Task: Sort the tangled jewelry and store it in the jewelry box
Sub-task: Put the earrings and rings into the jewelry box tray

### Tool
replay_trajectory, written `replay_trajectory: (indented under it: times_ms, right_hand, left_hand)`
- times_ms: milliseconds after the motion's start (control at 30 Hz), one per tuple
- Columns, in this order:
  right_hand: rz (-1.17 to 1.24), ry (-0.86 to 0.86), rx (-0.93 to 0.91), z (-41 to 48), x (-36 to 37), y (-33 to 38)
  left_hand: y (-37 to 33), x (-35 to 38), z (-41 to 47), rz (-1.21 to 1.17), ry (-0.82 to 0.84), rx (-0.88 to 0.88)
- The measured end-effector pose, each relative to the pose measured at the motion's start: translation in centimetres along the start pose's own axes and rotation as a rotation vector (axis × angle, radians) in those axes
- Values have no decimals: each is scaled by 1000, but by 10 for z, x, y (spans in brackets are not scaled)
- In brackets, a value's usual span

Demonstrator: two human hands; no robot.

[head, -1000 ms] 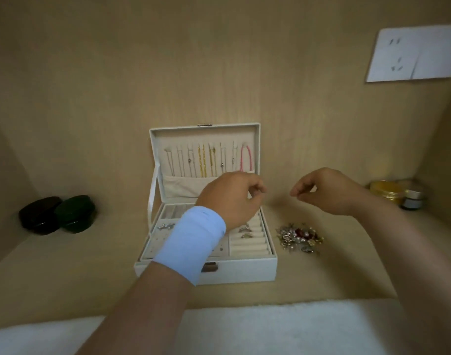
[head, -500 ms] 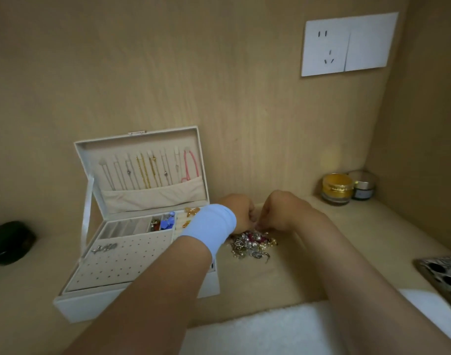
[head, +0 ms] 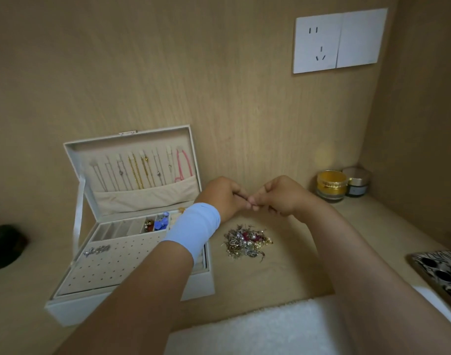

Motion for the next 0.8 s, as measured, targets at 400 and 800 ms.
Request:
replay_trajectory:
  times_ms: [400, 800]
  right_hand:
    - [226, -8, -143, -2, 7, 21]
    - [-600, 78, -110, 5, 29, -1]
  left_hand:
    - [10, -21, -14, -352, -3, -20]
    - [8, -49, -33, -269, -199, -39]
Point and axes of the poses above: each hand's wrist, its own z-axis towards the middle knuckle, its own x-axis out of the palm, y = z × x, the point moved 6 cm from there along z, towards the middle knuckle, and after that the axes turned 2 degrees about -y, right-handed, at the moved point
